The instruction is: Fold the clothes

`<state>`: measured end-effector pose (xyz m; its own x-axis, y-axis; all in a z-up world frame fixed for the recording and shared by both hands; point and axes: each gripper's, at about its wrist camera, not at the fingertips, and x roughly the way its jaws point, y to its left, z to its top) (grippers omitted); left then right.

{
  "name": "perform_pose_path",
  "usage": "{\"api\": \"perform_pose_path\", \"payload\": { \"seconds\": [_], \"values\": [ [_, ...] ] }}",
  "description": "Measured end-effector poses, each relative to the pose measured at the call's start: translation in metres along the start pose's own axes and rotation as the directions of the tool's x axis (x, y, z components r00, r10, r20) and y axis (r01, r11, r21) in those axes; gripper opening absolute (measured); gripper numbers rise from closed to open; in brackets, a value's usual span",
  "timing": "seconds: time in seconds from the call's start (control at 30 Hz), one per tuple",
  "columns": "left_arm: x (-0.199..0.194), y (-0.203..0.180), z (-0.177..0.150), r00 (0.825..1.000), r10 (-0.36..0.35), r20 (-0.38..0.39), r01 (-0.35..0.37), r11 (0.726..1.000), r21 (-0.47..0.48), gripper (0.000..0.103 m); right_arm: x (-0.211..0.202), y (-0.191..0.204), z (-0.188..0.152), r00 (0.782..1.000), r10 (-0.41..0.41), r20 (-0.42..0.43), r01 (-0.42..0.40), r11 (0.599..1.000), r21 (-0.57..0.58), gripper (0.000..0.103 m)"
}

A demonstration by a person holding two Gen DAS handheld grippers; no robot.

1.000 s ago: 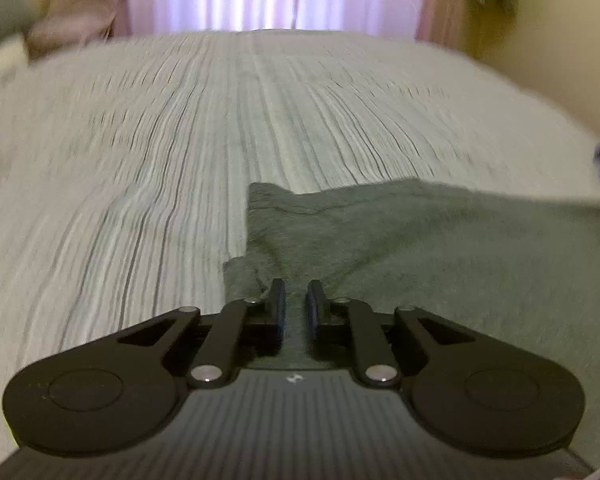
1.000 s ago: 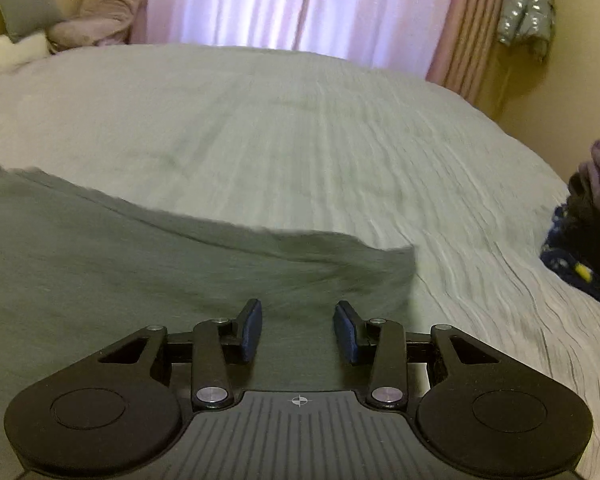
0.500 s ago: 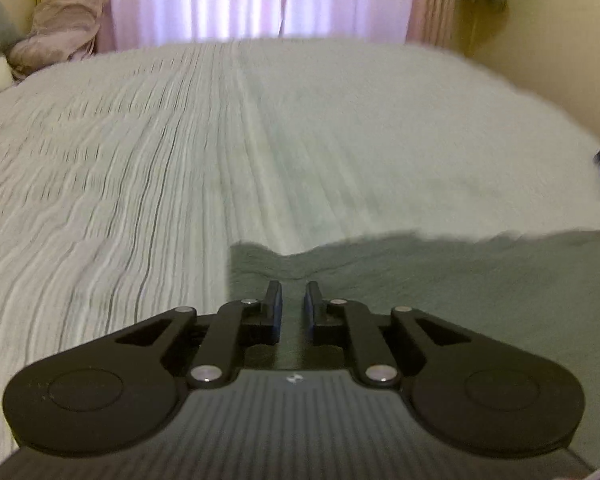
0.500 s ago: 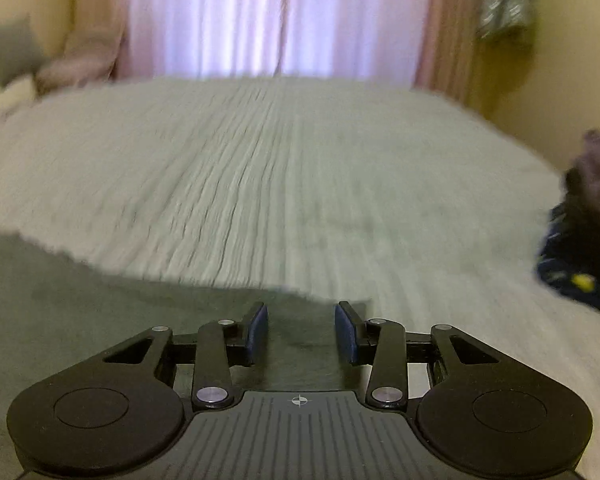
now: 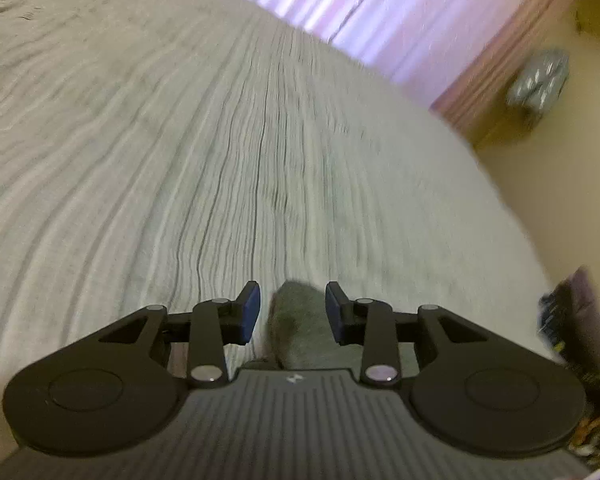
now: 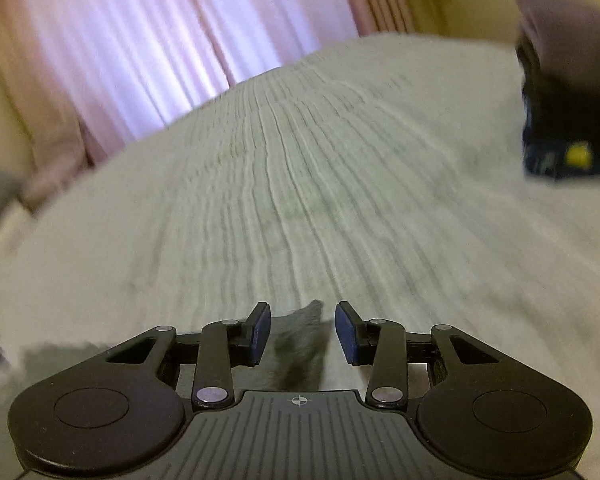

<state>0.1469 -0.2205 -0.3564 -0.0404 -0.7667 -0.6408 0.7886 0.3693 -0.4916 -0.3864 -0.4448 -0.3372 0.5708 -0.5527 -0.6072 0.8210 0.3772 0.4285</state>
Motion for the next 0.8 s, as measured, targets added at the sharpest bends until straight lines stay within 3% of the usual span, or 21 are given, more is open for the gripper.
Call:
{"api": "perform_pose_path", "payload": {
  "seconds": [0.17, 0.2, 0.23, 0.3, 0.4, 0.57, 0.7, 0.8],
  "values": [
    [-0.004, -0.002, -0.001, 0.999, -0.033, 0.04, 0.032, 0.999, 0.021, 0.019, 0.011, 0.006, 0.014, 0.999, -0.004, -0.036, 0.003, 1.0, -0.021, 0.04],
    [-0.004, -0.002, -0.001, 0.998, -0.04, 0.048, 0.039, 0.999, 0.026, 0.0, 0.014, 0.006, 0.016, 0.999, 0.01, -0.042, -0.01, 1.0, -0.017, 0.039],
    [-0.005, -0.002, -0.001, 0.997, -0.047, 0.056, 0.045, 0.999, 0.03, 0.001, 0.017, 0.004, 0.017, 0.999, 0.021, -0.047, -0.022, 1.0, -0.012, 0.039],
    [-0.007, -0.003, -0.001, 0.996, -0.06, 0.072, 0.058, 0.998, 0.039, 0.0, 0.023, 0.001, 0.019, 0.998, 0.039, -0.057, -0.039, 0.999, -0.003, 0.012],
    [-0.009, -0.004, -0.002, 0.992, -0.081, 0.096, 0.076, 0.996, 0.053, 0.0, 0.023, 0.002, 0.019, 0.998, 0.037, -0.046, -0.038, 0.999, -0.019, 0.004],
    [-0.015, -0.009, -0.003, 0.985, -0.103, 0.141, 0.091, 0.992, 0.091, 0.0, 0.015, 0.013, 0.02, 0.999, 0.038, 0.007, -0.037, 0.996, -0.084, 0.004],
    [-0.017, -0.015, -0.01, 0.986, -0.061, 0.156, 0.04, 0.99, 0.132, 0.0, 0.021, 0.02, 0.018, 1.0, 0.02, 0.015, -0.018, 0.992, -0.126, 0.004],
    [-0.001, -0.02, -0.013, 0.994, -0.004, 0.111, -0.013, 0.989, 0.147, 0.0, 0.032, 0.025, 0.015, 1.0, -0.015, 0.008, 0.016, 0.987, -0.158, 0.004]
  ]
}}
